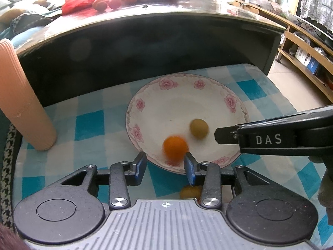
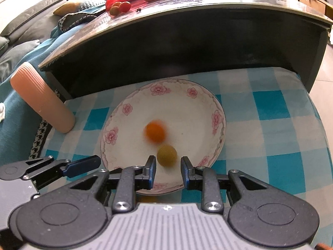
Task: Organize fruits
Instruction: 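Lower the brown fruit into the plate and open the right tool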
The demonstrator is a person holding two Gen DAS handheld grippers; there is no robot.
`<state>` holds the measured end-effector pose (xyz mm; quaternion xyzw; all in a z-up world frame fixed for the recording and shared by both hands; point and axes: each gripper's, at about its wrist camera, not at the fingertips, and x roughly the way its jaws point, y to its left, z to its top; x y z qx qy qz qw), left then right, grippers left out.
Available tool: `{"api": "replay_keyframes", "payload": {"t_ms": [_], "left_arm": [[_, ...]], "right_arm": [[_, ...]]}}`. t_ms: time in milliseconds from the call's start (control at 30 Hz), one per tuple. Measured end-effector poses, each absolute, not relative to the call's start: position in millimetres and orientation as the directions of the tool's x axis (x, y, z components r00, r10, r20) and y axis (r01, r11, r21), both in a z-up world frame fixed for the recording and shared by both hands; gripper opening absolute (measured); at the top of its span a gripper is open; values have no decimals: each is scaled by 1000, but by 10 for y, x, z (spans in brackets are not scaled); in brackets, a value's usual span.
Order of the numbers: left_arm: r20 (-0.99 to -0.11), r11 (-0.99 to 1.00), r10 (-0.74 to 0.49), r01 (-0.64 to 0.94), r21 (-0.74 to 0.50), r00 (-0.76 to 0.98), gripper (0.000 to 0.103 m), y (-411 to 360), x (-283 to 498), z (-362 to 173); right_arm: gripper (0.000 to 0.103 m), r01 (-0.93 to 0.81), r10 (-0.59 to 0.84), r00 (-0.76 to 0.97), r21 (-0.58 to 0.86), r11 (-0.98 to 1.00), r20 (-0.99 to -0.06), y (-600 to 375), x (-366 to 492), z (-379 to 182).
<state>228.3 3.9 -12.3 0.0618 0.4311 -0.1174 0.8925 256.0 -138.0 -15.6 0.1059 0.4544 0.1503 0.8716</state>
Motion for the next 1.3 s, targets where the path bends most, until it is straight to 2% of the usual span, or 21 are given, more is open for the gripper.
{"api": "replay_keyframes", "payload": {"t_ms": [767, 833, 900, 1300], "left_arm": [[-762, 975, -135, 222, 11, 633, 59, 158, 2029, 123], [-760, 977, -135, 214, 5, 636, 68, 175, 1993, 165], [-750, 980, -132, 199, 0, 648, 73, 197, 1938, 218], [-729, 984, -103, 176, 24, 676, 81, 170, 1672, 297]], "right_arm": [[41, -161, 300, 558, 253, 954, -774, -1352, 2249, -6], [41, -160, 297, 561, 251, 955, -772, -1350, 2187, 29], [41, -161, 300, 568, 254, 954, -766, -1350, 2121, 66], [41, -164, 273, 605, 218, 962, -748, -1324, 1713, 222]]}}
